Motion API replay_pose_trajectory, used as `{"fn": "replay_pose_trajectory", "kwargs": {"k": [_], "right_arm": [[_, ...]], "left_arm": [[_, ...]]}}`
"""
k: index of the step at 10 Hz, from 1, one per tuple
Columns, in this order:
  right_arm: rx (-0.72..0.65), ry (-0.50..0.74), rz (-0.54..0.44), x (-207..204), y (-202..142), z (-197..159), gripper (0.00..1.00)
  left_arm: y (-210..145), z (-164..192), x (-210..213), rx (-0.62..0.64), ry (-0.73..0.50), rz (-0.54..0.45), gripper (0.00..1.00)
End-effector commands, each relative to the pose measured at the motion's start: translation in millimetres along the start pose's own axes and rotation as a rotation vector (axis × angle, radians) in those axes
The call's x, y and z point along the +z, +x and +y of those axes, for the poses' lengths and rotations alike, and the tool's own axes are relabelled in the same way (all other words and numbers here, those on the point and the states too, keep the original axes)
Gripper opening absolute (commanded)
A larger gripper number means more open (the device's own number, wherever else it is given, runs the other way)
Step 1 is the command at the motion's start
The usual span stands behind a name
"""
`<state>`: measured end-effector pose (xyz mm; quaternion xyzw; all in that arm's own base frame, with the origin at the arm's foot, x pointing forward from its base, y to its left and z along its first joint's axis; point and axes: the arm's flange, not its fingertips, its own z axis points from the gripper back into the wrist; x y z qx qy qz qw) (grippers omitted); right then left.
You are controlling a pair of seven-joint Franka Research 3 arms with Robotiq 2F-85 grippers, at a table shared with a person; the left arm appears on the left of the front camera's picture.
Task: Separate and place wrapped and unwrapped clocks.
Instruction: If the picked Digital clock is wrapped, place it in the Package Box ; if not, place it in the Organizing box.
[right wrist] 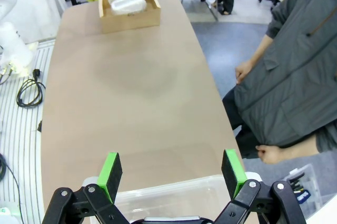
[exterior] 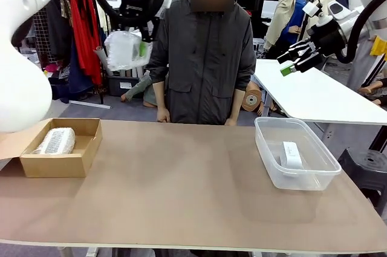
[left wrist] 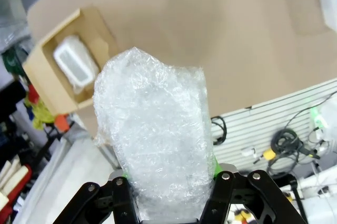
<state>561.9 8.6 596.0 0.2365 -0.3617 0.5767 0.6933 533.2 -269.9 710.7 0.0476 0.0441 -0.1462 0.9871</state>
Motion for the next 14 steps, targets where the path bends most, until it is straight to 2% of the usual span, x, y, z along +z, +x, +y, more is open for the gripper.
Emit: {"fn": "replay_pose_trajectory", "kwargs": {"k": [1,3,5,7,11,14], "right_arm": [[0.006,0.001,-0.003,1,1,2,1.0],[0.006,0.001,-0.003,1,1,2,1.0],[0.006,0.001,-0.003,1,1,2,1.0],[0.006,0.001,-0.003,1,1,2,1.0],[0.006,0.001,-0.003,1,1,2,1.0],[0.006,0.001,-0.003,1,1,2,1.0]], "left_arm": [[-93,17,-105,0.068,0.008,0.072,0.0],[-107,29,-120,0.089,0.001,0.176,0.0],[-110,37,-140,0.148,0.041,0.191,0.0],[-104,50,-159,0.194,0.07,0.122,0.0],[-92,70,-160,0.292,0.03,-0.084,0.0],[-65,94,-161,0.37,0.109,-0.177,0.0]]}}
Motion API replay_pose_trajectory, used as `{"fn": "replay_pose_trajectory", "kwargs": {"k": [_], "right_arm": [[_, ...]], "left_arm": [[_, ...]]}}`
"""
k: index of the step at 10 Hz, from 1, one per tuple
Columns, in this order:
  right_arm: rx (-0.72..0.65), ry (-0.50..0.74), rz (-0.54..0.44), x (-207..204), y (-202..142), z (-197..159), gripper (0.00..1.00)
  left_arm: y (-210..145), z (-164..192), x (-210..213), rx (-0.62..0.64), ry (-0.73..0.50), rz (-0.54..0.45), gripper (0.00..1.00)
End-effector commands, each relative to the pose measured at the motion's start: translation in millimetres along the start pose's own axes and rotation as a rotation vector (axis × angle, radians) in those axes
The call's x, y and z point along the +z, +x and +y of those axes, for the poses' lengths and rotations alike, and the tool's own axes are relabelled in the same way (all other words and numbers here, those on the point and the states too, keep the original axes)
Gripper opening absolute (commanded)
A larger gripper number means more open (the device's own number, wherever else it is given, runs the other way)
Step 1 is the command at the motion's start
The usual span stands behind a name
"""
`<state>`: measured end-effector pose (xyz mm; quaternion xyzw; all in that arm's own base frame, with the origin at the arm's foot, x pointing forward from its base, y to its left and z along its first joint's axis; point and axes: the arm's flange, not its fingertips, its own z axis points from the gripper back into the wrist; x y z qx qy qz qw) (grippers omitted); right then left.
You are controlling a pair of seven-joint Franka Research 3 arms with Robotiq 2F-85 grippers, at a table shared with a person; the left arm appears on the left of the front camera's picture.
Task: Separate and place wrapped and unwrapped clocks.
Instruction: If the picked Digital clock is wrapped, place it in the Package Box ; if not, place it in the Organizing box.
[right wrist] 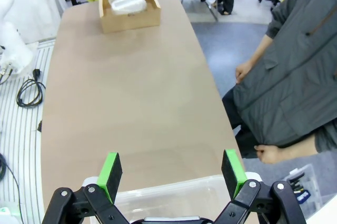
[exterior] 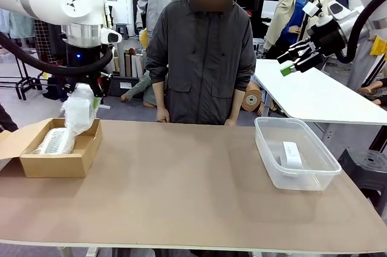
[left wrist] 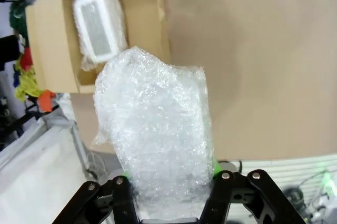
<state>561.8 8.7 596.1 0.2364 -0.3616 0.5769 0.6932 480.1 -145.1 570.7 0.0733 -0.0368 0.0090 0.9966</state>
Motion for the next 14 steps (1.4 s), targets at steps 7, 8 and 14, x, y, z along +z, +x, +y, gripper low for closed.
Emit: {"fn": "replay_pose_trajectory", "kwargs": {"k": [7,8,14], "right_arm": [[0.006,0.001,-0.003,1,1,2,1.0],[0.006,0.001,-0.003,1,1,2,1.0],[0.006,0.001,-0.003,1,1,2,1.0]], "left_arm": [[22,11,-12,0.032,0.035,-0.058,0.0],[29,9,-16,0.03,0.04,-0.06,0.0],[88,55,-68,-0.09,-0.089,-0.135,0.0]]}}
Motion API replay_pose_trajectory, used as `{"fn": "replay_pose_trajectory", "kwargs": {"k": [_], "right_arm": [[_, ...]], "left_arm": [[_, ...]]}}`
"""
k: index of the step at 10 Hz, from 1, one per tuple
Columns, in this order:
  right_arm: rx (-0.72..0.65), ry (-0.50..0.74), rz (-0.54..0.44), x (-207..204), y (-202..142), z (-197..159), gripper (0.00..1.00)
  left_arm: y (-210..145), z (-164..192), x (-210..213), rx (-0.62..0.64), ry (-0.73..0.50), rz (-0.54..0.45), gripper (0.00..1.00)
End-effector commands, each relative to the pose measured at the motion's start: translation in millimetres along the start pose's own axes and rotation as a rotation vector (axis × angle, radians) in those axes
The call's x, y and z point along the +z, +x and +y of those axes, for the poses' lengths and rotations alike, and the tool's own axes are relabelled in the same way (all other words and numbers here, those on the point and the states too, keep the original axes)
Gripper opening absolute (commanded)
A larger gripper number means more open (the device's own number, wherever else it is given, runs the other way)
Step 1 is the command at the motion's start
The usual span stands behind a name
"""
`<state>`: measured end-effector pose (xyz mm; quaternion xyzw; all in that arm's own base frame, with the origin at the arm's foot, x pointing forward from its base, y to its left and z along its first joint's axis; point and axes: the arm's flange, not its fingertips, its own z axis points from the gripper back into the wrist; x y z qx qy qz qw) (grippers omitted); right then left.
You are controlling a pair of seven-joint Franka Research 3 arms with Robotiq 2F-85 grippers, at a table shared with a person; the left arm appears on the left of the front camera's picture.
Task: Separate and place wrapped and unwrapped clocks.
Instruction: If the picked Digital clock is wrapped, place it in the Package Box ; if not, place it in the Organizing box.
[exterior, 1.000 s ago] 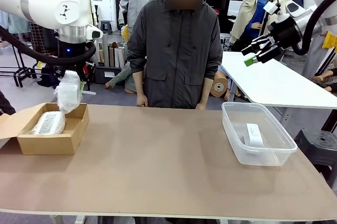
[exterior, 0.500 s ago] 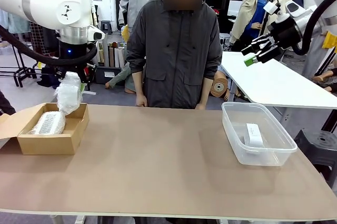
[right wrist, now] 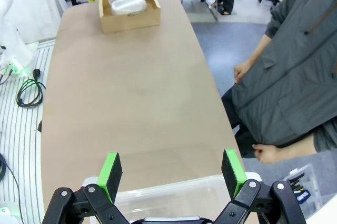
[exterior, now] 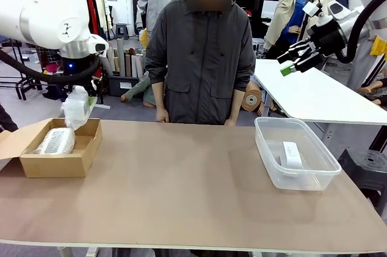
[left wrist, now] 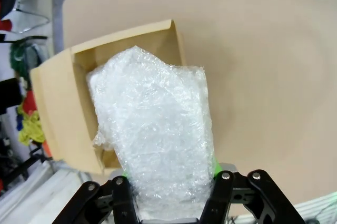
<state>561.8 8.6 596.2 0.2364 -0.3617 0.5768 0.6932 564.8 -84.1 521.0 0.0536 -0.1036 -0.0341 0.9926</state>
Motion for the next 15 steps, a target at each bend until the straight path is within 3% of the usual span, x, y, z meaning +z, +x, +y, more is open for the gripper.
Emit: {"fn": "replay_pose_trajectory", "kwargs": {"k": [1,6,15], "right_arm": [[0.006,0.001,-0.003,1,1,2,1.0],[0.006,0.001,-0.003,1,1,2,1.0],[0.006,0.001,-0.003,1,1,2,1.0]], "left_arm": [[16,14,-20,0.008,-0.064,0.013,0.0],[32,20,-68,0.0,-0.019,-0.003,0.0],[10,17,-119,0.022,0.015,0.124,0.0]]}}
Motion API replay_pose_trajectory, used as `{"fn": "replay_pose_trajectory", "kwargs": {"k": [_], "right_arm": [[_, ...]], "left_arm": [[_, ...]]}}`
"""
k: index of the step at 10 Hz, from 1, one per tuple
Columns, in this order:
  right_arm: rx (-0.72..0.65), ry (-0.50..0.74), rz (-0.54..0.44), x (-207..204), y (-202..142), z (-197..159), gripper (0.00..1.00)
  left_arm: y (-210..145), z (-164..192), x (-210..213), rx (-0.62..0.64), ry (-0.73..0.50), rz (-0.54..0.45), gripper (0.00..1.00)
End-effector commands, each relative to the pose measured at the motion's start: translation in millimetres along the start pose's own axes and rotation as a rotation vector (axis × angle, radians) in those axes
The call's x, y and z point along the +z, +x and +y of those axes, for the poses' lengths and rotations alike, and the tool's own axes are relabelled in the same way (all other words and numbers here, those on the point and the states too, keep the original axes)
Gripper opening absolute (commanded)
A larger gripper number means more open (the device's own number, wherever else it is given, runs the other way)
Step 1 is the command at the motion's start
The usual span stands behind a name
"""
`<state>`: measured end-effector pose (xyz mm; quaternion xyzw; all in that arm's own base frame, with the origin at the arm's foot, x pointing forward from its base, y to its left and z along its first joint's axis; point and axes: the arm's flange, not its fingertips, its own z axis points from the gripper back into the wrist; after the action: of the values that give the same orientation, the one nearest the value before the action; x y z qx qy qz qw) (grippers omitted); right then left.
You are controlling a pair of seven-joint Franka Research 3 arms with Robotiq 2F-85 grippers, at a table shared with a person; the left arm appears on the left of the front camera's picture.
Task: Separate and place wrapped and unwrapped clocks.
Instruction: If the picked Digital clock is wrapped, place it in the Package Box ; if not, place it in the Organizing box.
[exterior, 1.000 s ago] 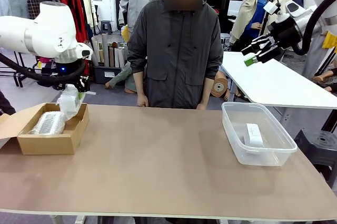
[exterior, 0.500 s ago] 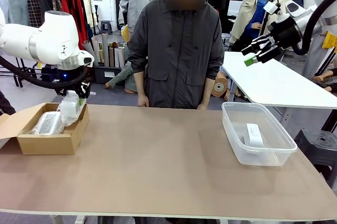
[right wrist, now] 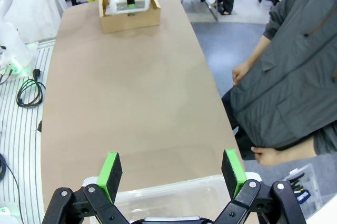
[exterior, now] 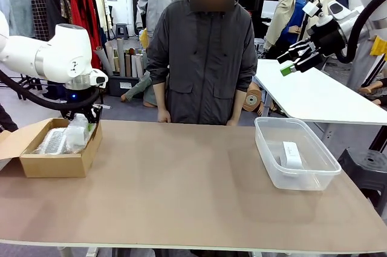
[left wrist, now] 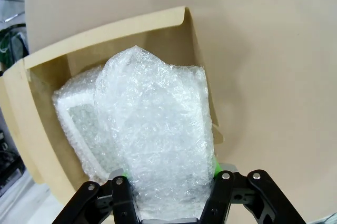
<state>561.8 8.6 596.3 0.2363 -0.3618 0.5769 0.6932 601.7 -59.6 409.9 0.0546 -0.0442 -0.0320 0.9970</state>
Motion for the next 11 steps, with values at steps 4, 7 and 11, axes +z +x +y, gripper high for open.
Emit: {"fn": "replay_pose_trajectory", "kwargs": {"k": [4,7,11], "right_arm": [[0.006,0.001,-0.003,1,1,2,1.0],[0.006,0.001,-0.003,1,1,2,1.0],[0.006,0.001,-0.003,1,1,2,1.0]], "left_arm": [[6,12,-19,0.06,-0.016,0.039,0.0],[17,15,-37,0.054,-0.024,0.086,0.0],[22,15,-50,0.057,-0.02,0.12,0.0]]}}
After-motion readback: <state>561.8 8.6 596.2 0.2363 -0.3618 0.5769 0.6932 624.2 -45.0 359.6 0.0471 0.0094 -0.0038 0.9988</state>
